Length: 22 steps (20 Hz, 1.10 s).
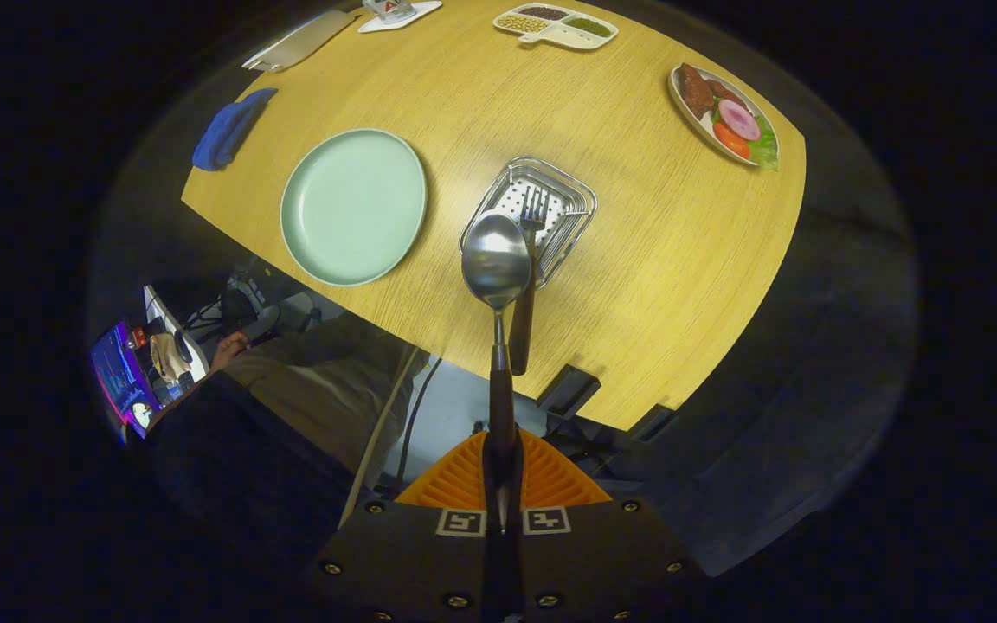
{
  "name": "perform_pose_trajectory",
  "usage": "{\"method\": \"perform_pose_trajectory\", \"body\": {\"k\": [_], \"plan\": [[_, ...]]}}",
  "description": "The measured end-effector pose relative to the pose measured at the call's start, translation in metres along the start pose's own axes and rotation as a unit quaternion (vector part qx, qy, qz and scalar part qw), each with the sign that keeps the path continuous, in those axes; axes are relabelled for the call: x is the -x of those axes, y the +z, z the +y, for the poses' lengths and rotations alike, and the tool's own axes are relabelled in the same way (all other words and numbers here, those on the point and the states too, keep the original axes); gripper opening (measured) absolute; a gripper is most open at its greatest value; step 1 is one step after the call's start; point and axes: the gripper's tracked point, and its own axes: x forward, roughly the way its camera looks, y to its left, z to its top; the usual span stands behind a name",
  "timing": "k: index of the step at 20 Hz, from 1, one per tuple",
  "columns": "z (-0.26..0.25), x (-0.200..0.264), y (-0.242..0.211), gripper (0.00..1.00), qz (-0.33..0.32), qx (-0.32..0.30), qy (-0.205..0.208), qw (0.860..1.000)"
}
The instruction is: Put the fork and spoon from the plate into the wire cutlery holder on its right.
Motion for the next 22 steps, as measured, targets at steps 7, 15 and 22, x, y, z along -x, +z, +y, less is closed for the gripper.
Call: {"method": "perform_pose_trajectory", "body": {"k": [7, 15, 22], "plan": [[-0.027, -0.009, 0.031, 0.01, 0.066, 0.022, -0.028, 0.997], [-0.032, -0.027, 0.071, 0.04, 0.113, 0.046, -0.051, 0.991], [-0.023, -0.028, 0.085, 0.13, 0.099, 0.043, -0.046, 0.993]]}}
